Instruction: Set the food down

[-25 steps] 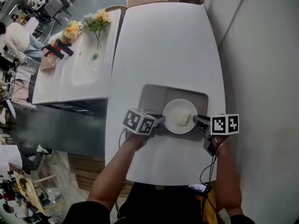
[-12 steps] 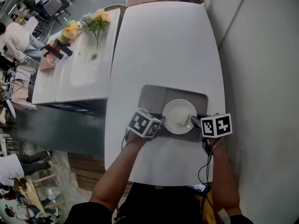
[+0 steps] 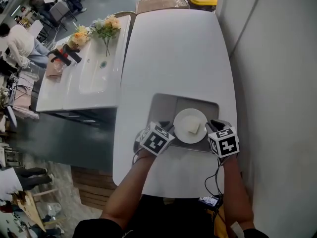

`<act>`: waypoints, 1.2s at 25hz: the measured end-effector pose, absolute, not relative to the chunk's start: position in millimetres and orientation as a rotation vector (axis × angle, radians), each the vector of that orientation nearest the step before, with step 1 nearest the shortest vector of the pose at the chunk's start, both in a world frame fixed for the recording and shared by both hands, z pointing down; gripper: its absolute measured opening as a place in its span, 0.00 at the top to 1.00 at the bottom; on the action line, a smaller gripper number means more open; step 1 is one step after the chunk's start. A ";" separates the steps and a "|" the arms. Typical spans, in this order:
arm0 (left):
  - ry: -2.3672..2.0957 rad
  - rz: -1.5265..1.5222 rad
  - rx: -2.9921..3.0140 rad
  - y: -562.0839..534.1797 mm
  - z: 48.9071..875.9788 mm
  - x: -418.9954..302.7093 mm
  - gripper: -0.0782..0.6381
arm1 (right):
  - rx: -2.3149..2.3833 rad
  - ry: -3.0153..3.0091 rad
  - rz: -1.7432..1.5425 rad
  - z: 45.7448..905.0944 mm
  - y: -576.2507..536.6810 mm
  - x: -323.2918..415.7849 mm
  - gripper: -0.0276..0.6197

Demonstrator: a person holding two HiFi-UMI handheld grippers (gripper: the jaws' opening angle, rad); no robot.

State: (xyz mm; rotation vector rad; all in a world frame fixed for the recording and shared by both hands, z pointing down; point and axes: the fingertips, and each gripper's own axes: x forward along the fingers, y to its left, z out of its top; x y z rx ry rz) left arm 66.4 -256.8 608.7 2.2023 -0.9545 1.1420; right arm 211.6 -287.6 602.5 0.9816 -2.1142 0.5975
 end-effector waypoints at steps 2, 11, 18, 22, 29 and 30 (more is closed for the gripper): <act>-0.971 0.884 2.293 -249.4 583.7 62.9 0.80 | 1.005 -2.322 0.572 567.2 -276.2 210.8 0.88; -0.623 0.040 2.662 -100.4 462.9 56.6 0.88 | 0.843 -2.972 0.723 437.9 -121.4 151.2 0.94; -0.370 0.011 2.715 10.8 456.0 27.9 0.88 | 0.964 -3.024 0.740 414.8 -10.6 91.8 0.95; -0.354 -0.020 2.706 32.5 452.1 16.0 0.88 | 0.962 -3.021 0.736 419.1 32.3 79.3 0.95; -0.434 0.007 2.735 70.0 434.9 20.3 0.88 | 0.885 -3.076 0.664 404.9 77.5 80.2 0.95; -0.438 0.004 2.747 76.5 429.5 22.9 0.88 | 0.877 -3.089 0.651 402.7 81.3 83.4 0.95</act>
